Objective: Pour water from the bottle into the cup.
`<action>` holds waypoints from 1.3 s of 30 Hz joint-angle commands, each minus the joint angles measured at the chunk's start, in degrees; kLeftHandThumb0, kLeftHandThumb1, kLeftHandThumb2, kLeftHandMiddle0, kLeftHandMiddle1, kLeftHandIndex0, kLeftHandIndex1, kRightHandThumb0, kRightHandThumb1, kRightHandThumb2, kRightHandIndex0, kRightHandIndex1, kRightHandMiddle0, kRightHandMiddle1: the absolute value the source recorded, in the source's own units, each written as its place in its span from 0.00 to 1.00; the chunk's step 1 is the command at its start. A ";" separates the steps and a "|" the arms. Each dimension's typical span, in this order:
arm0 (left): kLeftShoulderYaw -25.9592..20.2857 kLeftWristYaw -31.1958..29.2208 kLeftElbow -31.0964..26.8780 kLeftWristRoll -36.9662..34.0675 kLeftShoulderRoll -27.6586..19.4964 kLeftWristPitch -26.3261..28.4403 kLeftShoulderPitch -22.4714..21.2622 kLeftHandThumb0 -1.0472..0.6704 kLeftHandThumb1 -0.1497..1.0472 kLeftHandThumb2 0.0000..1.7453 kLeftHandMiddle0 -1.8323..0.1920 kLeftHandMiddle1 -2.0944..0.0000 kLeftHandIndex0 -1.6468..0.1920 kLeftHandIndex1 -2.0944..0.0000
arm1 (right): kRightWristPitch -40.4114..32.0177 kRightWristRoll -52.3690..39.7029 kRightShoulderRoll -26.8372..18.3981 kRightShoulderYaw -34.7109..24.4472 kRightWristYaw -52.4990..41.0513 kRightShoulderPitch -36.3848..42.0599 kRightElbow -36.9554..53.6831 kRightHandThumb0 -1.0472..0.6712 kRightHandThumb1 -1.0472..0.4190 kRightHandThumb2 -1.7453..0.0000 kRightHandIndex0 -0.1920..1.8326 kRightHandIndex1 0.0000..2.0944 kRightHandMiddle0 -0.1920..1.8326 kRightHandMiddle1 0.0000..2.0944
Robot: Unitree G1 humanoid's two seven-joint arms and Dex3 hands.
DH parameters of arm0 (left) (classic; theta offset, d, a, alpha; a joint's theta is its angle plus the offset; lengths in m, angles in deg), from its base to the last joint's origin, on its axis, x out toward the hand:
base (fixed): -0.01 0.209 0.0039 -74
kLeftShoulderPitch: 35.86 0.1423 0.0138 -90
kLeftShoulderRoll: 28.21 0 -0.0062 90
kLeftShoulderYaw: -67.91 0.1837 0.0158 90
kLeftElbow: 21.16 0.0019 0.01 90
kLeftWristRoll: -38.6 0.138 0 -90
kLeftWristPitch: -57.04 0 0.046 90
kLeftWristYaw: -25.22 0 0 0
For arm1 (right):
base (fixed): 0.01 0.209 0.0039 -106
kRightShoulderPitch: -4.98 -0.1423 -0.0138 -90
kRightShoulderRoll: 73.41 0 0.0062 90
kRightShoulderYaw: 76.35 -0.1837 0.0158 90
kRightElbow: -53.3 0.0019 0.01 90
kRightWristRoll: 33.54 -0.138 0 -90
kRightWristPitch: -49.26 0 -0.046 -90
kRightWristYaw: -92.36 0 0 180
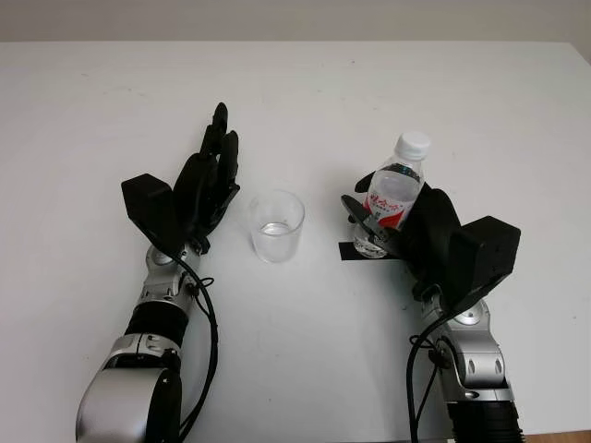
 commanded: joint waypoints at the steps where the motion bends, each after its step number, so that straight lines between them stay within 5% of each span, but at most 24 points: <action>1: -0.27 -0.07 0.44 -0.41 0.07 0.32 1.37 0.09 1.00 0.35 1.00 1.00 1.00 1.00 | 0.52 0.73 -0.76 0.46 -0.37 0.76 -0.79 0.34 0.00 0.74 0.78 1.00 0.66 1.00; 5: -0.22 -0.24 0.53 -0.35 -0.03 -0.03 1.37 0.10 1.00 0.35 1.00 1.00 1.00 1.00 | 0.52 0.30 -1.06 0.47 -1.85 0.85 -0.72 0.32 0.00 0.82 0.62 1.00 0.50 1.00; 8: -0.35 -0.35 0.62 -0.52 0.04 -0.13 1.33 0.10 1.00 0.35 1.00 1.00 1.00 1.00 | 1.39 -1.84 -1.05 0.13 -4.04 1.55 -0.33 0.29 0.02 0.94 0.28 0.96 0.24 0.91; 10: -0.35 -0.30 0.57 -0.57 0.02 0.06 1.34 0.10 1.00 0.34 1.00 1.00 1.00 1.00 | 2.06 -0.19 -3.42 1.34 -6.29 2.47 0.79 0.25 0.04 0.96 0.09 0.71 0.09 0.73; 11: -0.33 -0.34 0.57 -0.58 -0.02 0.11 1.33 0.10 1.00 0.34 1.00 1.00 1.00 1.00 | 2.11 0.56 -4.17 1.72 -6.95 2.79 1.24 0.23 0.05 0.97 0.06 0.49 0.05 0.58; 14: -0.15 -0.19 0.47 -0.29 -0.16 -0.06 1.42 0.10 1.00 0.35 1.00 1.00 1.00 1.00 | 1.40 1.43 -6.02 2.43 -9.02 4.65 3.72 0.16 0.07 0.97 0.03 0.13 0.02 0.27; 17: -0.09 -0.22 0.36 -0.26 -0.17 -0.19 1.49 0.10 1.00 0.35 1.00 1.00 1.00 1.00 | 1.48 0.68 -6.81 2.22 -10.64 6.33 5.09 0.12 0.10 0.97 0.01 0.02 0.00 0.10; 22: -0.27 -0.84 0.61 -0.61 -0.23 -0.17 1.48 0.10 1.00 0.35 1.00 1.00 1.00 1.00 | 3.45 -0.47 -6.74 1.33 -11.32 8.98 5.67 0.06 0.13 0.97 0.00 0.00 0.00 0.01; 39: -0.35 -0.44 0.72 -0.88 -0.17 0.28 1.28 0.10 1.00 0.34 1.00 1.00 1.00 1.00 | 9.24 -2.38 -3.14 -1.66 -5.03 12.90 4.67 0.04 0.09 0.96 0.00 0.00 0.00 0.00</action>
